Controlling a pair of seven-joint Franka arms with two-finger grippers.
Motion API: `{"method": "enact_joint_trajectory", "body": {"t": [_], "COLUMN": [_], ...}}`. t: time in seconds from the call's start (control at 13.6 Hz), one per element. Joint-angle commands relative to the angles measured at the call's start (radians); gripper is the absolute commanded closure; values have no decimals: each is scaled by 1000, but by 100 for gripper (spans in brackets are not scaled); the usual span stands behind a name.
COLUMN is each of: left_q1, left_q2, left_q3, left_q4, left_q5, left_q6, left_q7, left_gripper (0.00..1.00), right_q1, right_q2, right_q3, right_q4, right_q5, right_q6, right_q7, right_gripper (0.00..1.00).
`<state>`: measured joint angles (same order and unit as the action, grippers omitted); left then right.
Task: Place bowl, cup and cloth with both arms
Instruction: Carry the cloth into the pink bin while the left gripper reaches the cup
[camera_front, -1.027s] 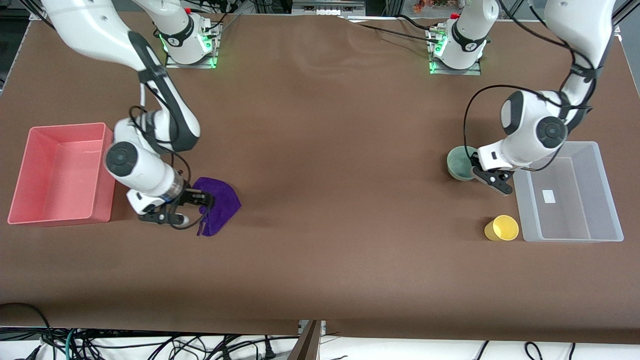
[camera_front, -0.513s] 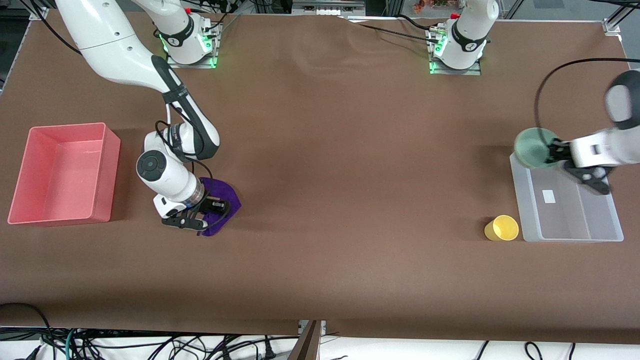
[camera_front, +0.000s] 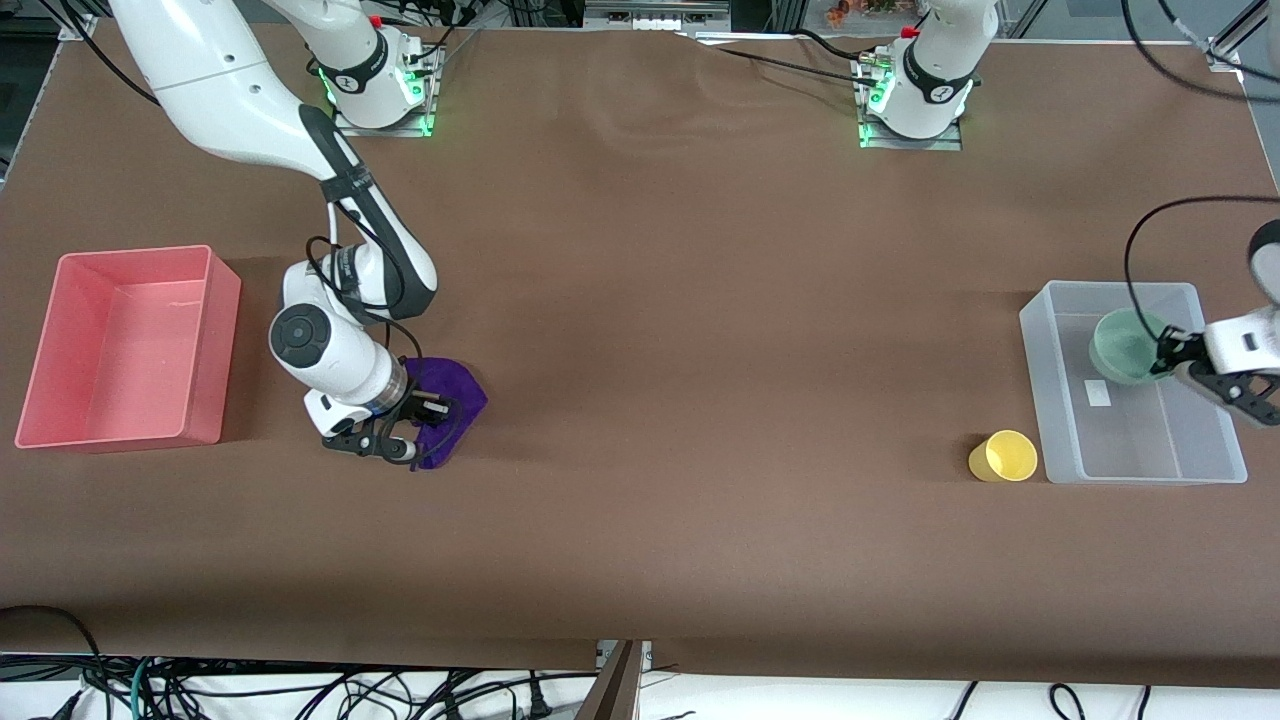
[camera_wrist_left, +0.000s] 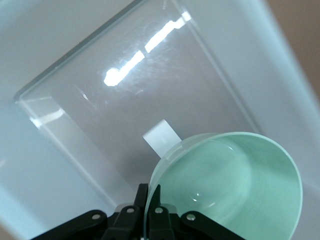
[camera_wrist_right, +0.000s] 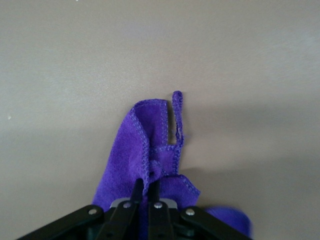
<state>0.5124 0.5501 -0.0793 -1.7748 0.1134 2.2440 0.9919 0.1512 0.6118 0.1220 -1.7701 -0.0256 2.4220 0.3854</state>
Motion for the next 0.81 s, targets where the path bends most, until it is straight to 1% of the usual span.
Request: {"method": "enact_joint_trajectory", "body": {"t": [0.0,0.07,0.15,0.22,0.29,0.44,0.59,0.66,0.73], "left_q1": [9,9,9,9,8,-6,-35,-47,-67], "left_q2": [53,56,56,50,35,-28,-79,-81,-79], "left_q3": [-14,-14,-14,-14,-17,-28,-66,-85,-99], "left_q4": [46,46,46,46,46,61,118,165,207], "left_q5": [17,17,15,15,17,15,11,14,15], "left_q6": [26,26,25,14,-3,-96,-222,-280,-322], "left_q7": [24,22,22,24,21,7,-16,-66,-131], "left_gripper": [100,69,22,0,0,0,0,0,0], "right_q1": [-31,-48,-67,-85,-96,-119,-130,-131,-133], "right_q2": [-105,-138,-165,-197,-227,-271,-279,-273,-268], "right_q3": [2,-2,-7,-19,-63,-190,-338,-401,-445], "right_q4": [50,88,125,148,165,175,167,160,143], "right_q5": [-5,-4,1,0,-2,4,7,9,7], "right_q6": [-224,-332,-421,-504,-582,-687,-727,-727,-719], "right_q7": [-94,-147,-217,-302,-395,-646,-900,-986,-1031], "right_gripper": [100,100,100,100,100,100,100,100,100]}}
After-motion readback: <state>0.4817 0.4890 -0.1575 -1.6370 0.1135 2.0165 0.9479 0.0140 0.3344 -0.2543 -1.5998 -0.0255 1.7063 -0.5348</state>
